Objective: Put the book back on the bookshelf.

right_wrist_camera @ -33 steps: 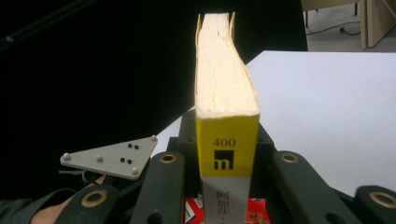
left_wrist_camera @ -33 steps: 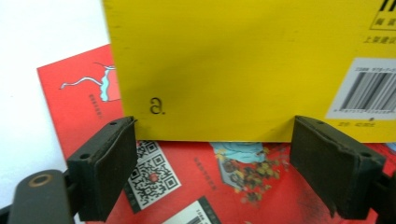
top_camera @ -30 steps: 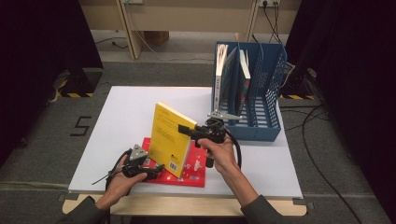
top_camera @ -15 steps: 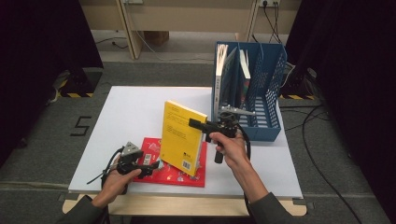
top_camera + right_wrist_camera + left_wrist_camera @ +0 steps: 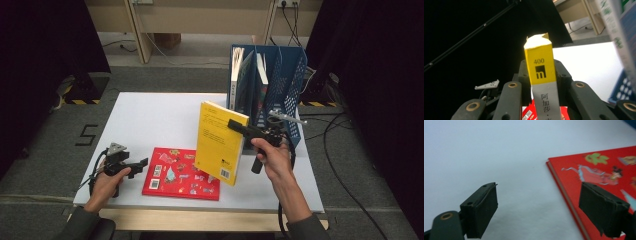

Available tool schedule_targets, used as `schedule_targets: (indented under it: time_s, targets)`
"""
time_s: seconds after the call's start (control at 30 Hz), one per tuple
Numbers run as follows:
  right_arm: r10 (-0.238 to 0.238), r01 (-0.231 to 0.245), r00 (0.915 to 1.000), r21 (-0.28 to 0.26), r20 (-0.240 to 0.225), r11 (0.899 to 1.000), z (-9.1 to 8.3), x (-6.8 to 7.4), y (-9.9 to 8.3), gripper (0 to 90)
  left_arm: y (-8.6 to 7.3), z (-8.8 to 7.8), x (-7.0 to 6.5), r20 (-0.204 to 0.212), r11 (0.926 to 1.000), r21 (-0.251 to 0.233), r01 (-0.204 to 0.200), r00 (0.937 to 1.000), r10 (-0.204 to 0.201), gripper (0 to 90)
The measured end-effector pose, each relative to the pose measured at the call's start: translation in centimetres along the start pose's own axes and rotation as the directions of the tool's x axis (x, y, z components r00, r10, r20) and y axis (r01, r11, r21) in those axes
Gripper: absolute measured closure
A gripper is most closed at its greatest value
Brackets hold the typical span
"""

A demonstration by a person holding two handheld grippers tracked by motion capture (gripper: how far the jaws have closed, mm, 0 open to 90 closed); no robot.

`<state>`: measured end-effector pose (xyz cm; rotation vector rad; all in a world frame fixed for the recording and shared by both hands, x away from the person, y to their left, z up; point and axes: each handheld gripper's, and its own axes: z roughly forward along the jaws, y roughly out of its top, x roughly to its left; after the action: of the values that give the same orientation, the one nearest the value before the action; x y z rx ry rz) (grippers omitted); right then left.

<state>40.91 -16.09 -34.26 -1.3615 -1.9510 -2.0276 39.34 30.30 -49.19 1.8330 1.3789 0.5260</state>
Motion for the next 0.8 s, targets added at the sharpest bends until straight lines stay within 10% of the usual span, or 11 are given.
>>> schedule_targets:
  time_s: [0.57,0.8]
  targets:
    - [0.023,-0.012,0.9967,-0.139,0.078,0.990,-6.8,0.0,3.8,73.0,-0.5,0.7,0.3,-0.017,0.9986,0.050,-0.013,0.9998,0.014,14.7]
    - [0.085,-0.053,0.9892,-0.247,0.120,0.967,-10.4,-1.5,5.0,73.2,-0.5,0.7,0.3,-0.017,0.9987,0.051,-0.010,0.9998,0.011,14.8]
